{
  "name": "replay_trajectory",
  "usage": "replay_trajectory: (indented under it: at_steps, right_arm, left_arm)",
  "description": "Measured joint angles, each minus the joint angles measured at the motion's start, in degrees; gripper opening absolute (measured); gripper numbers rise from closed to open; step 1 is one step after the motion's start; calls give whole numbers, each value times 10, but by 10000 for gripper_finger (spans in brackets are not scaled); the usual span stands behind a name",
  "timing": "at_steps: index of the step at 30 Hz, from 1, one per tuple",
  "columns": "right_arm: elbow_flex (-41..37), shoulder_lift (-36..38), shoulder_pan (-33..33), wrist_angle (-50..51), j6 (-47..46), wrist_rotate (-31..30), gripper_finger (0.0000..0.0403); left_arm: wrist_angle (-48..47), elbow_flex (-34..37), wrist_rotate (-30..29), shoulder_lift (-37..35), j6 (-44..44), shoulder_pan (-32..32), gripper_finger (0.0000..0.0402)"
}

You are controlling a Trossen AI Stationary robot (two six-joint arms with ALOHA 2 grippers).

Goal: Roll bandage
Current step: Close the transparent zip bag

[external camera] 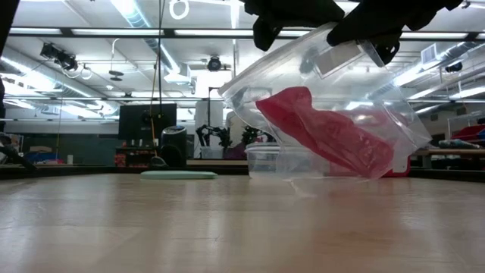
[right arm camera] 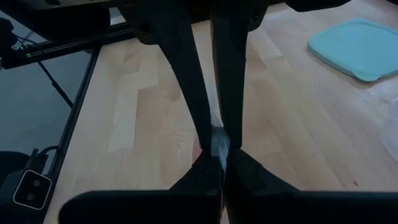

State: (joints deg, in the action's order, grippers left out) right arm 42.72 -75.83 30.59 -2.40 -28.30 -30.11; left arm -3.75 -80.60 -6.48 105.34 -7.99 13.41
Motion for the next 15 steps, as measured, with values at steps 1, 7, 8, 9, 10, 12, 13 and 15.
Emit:
replay_trajectory:
  at_steps: [1, 7, 8, 9, 10, 12, 13, 15]
  right_arm:
    - [0, 0, 0, 0, 0, 0, 0]
    - [0, -1, 0, 1, 0, -6, 0]
    - [0, -1, 0, 1, 0, -7, 0]
    - [0, -1, 0, 1, 0, -7, 0]
    - [0, -1, 0, 1, 0, -7, 0]
    - [0, -1, 1, 1, 0, -7, 0]
    - [0, -1, 2, 3, 0, -7, 0]
    - [-1, -1, 2, 5, 0, -7, 0]
  left_arm:
    - [-3, 0, 0, 0, -1, 0, 8]
    - [-17, 0, -1, -1, -12, 0, 6]
    - [-18, 0, 0, -1, -12, 0, 6]
    - [-19, 0, 0, -1, -12, 0, 6]
    - [-22, 0, 0, -1, -12, 0, 6]
    - [-38, -1, 0, -2, -15, 1, 6]
    - [-49, -1, 0, -2, -16, 1, 6]
    - [-66, -1, 1, -2, -23, 1, 6]
